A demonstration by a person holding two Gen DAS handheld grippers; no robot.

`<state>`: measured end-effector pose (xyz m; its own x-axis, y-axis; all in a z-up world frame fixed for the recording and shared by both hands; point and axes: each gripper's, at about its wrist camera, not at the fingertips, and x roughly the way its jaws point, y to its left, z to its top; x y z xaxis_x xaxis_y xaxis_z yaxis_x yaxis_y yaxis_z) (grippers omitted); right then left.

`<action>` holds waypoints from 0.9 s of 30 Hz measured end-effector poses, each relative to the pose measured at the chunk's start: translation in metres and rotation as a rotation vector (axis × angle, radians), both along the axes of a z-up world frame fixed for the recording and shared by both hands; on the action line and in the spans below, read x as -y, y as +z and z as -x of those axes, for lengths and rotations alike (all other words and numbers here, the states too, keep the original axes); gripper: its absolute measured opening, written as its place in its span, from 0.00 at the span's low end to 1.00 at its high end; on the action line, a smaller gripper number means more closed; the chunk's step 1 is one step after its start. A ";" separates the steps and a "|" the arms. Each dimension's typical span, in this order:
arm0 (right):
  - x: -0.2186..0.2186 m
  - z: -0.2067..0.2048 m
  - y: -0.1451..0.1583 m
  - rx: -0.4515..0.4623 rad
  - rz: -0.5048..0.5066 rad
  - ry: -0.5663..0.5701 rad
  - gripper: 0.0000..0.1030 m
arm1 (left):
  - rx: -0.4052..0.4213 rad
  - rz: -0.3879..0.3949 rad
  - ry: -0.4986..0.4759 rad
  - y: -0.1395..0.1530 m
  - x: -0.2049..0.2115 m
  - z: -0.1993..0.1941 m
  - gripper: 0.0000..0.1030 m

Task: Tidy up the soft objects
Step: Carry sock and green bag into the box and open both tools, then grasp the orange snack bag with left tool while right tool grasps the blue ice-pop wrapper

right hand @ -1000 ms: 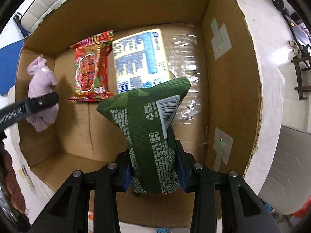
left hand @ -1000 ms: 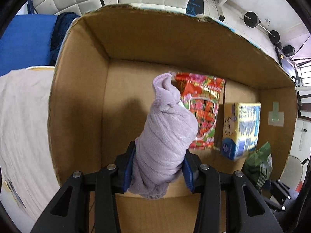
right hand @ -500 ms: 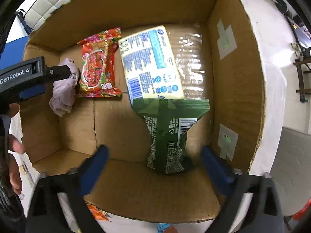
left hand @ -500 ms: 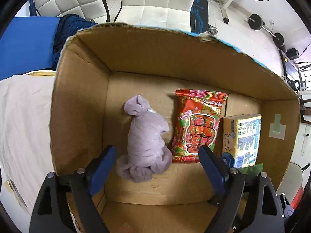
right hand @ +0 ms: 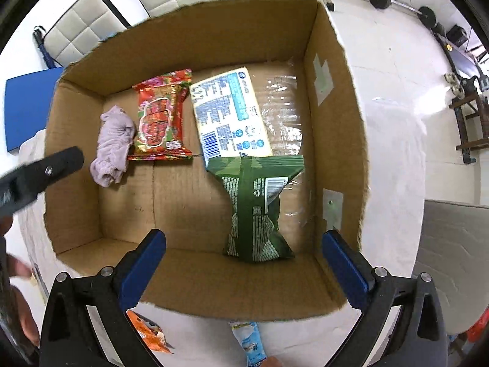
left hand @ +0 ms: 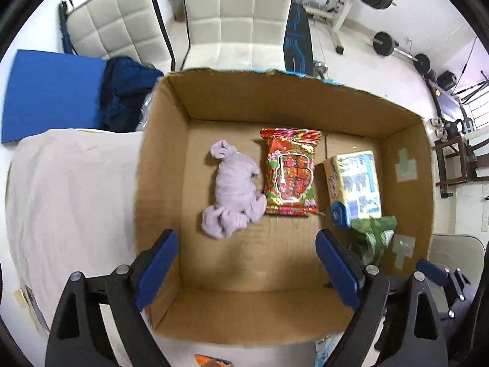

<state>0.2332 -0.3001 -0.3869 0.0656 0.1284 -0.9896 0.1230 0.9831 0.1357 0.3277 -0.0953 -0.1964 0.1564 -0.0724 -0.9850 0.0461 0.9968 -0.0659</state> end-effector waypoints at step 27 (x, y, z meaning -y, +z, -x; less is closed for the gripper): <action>-0.022 0.148 0.178 0.388 0.030 0.013 1.00 | 0.332 -0.017 0.065 0.148 -0.017 0.165 0.89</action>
